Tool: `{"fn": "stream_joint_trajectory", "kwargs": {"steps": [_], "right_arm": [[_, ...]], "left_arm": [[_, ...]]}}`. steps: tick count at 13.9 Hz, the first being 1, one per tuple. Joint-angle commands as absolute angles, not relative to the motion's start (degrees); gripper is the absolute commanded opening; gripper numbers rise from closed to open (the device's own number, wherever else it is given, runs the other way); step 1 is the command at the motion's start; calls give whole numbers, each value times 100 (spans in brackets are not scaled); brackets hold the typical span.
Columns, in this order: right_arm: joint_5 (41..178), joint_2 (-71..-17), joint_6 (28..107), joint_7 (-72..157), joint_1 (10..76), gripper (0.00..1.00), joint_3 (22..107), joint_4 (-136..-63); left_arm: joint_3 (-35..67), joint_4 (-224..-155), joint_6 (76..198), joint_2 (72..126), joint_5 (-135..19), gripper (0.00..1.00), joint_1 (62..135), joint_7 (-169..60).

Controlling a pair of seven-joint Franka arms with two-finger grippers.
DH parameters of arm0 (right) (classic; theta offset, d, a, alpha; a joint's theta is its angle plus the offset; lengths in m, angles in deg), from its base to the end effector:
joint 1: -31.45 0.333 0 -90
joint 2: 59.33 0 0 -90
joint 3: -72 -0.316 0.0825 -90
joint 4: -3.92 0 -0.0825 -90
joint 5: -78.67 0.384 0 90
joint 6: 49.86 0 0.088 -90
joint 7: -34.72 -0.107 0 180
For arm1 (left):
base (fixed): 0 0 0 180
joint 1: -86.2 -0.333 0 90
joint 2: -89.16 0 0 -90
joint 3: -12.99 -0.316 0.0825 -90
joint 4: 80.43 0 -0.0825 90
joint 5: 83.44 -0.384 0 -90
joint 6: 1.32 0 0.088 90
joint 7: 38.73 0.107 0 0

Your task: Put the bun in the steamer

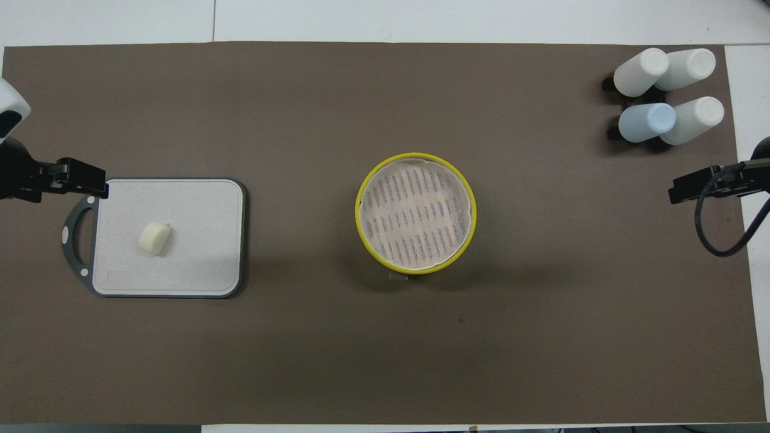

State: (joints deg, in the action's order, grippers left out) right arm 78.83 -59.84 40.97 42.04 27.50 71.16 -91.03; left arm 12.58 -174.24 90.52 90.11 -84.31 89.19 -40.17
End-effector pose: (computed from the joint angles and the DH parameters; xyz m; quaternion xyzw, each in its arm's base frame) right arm 0.5492 -0.0295 0.5899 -0.9988 -0.0366 0.0312 0.0042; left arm 0.5592 -0.0236 0.5866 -0.9996 0.0104 0.0252 0.0085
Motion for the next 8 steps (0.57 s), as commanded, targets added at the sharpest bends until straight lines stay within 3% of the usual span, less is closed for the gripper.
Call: {"fn": "stream_joint_trajectory", "kwargs": {"steps": [1, 8], "right_arm": [[7876, -6064, 4207, 4245, 2644, 100, 7042, -9241], [7876, -6143, 4216, 4228, 2696, 100, 7034, -9372]], "left_arm": [[1273, -17341, 9088, 9048, -8371, 100, 8893, -4040], [1290, -17368, 9080, 9083, -8371, 100, 8910, -4119]]}}
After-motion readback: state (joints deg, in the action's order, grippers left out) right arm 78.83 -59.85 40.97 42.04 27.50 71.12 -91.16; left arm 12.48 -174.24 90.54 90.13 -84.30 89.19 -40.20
